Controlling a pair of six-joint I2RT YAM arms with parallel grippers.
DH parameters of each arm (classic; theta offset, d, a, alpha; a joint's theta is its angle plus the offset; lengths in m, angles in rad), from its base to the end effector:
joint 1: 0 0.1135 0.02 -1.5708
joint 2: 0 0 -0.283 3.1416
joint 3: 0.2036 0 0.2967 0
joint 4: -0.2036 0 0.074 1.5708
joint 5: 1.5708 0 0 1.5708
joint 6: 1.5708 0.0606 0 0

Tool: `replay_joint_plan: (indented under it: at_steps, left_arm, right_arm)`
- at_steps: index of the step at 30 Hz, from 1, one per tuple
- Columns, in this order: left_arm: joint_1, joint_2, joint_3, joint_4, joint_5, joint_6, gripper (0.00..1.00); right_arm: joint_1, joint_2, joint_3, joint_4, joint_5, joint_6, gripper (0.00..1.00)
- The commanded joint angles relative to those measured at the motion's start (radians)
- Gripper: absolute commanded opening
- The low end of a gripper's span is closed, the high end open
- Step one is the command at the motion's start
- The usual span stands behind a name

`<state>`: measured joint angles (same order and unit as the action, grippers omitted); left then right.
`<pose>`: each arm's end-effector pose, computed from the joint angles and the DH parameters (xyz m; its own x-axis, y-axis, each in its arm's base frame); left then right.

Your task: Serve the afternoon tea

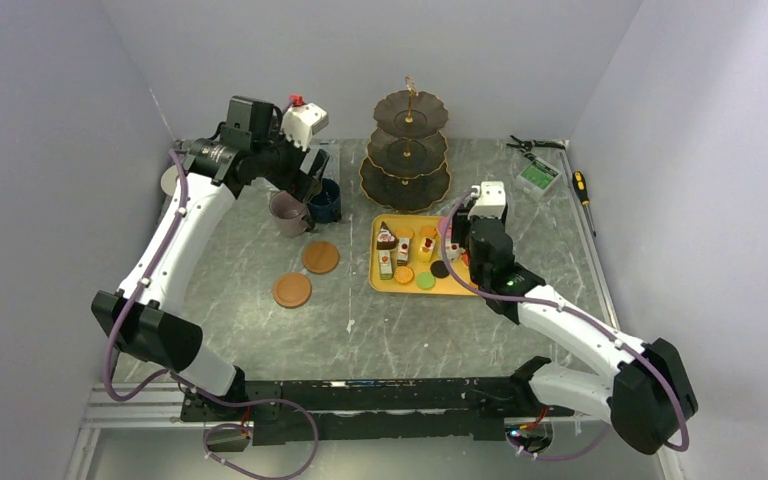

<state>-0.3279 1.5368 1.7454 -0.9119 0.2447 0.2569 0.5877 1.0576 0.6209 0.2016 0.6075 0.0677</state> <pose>0.3584 -0.1374 0.4293 -0.4683 0.4197 -0.7775 0.6270 0.7779 0.0423 0.2606 0.1320 0.2627 -0.1930 -0.0618 -0.9793 0.0198 0.9976 -0.0669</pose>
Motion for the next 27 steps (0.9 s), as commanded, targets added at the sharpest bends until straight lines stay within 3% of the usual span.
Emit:
replay_joint_plan:
  at_steps: [1, 27]
  left_arm:
    - [0.002, -0.021, 0.026, 0.011, -0.053, 0.043, 0.94]
    - [0.001, -0.033, -0.005, 0.023, 0.003, 0.01, 0.94]
  right_arm:
    - [-0.019, 0.044, -0.012, 0.189, 0.058, -0.02, 0.58]
    - [-0.127, 0.322, 0.082, 0.394, -0.267, 0.026, 0.63]
